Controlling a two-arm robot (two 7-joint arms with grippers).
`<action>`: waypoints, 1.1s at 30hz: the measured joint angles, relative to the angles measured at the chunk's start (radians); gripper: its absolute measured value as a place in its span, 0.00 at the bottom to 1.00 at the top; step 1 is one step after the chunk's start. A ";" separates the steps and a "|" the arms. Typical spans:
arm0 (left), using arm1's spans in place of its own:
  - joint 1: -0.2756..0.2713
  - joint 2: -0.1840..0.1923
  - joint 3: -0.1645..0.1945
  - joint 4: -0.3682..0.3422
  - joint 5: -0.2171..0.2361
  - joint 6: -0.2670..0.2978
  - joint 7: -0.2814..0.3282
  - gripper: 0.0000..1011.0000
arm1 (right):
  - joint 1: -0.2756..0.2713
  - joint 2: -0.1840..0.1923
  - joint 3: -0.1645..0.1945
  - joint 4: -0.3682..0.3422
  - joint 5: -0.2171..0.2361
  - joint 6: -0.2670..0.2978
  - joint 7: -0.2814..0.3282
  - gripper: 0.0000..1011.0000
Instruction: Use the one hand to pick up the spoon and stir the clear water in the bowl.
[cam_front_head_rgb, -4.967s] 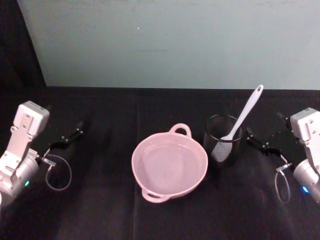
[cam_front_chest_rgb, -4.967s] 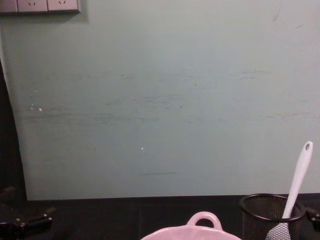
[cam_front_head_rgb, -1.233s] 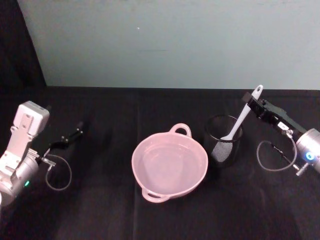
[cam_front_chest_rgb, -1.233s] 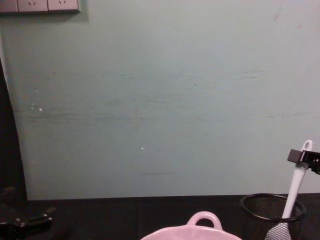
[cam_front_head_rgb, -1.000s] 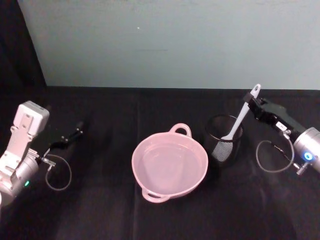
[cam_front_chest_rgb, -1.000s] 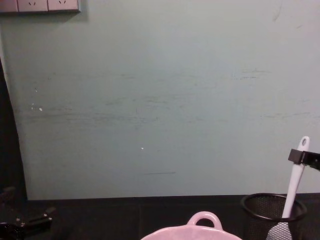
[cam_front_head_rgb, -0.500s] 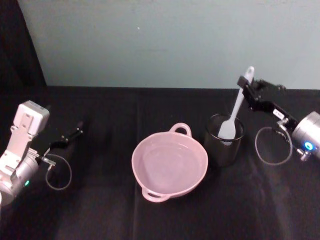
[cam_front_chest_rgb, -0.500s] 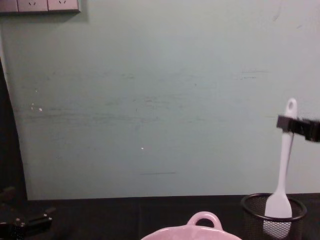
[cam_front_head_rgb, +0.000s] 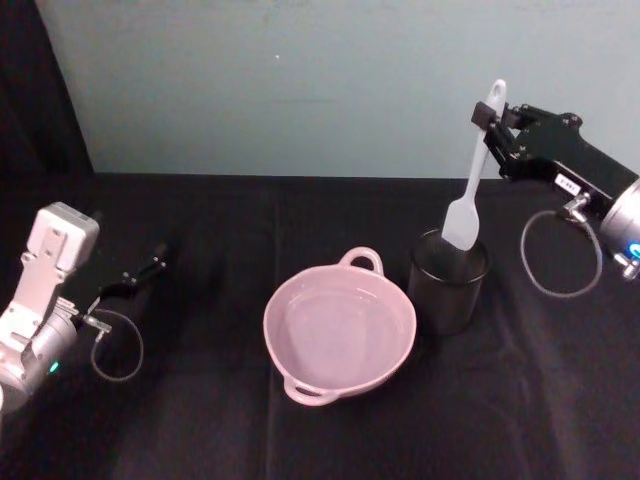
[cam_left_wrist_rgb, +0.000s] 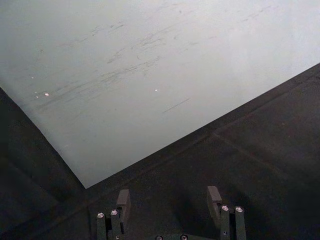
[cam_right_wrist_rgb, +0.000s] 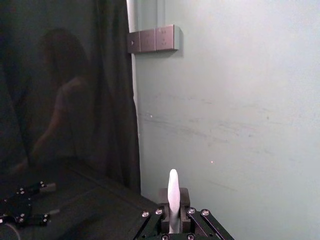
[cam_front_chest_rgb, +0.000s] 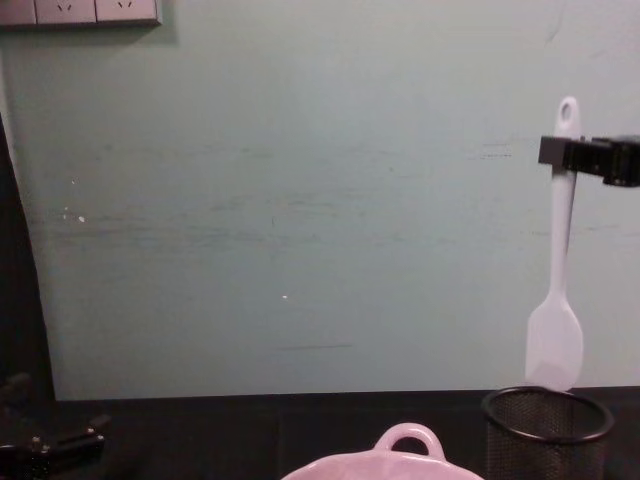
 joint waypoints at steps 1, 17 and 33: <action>0.000 0.000 0.000 0.000 0.000 0.000 0.000 0.99 | 0.000 0.000 0.003 -0.004 0.000 0.004 0.001 0.12; 0.000 0.000 0.000 0.000 0.000 0.000 0.000 0.99 | 0.000 -0.001 0.002 -0.002 0.000 0.004 0.003 0.12; 0.000 0.000 0.000 0.000 0.000 0.000 0.000 0.99 | 0.000 -0.001 0.001 0.000 0.001 0.001 0.003 0.12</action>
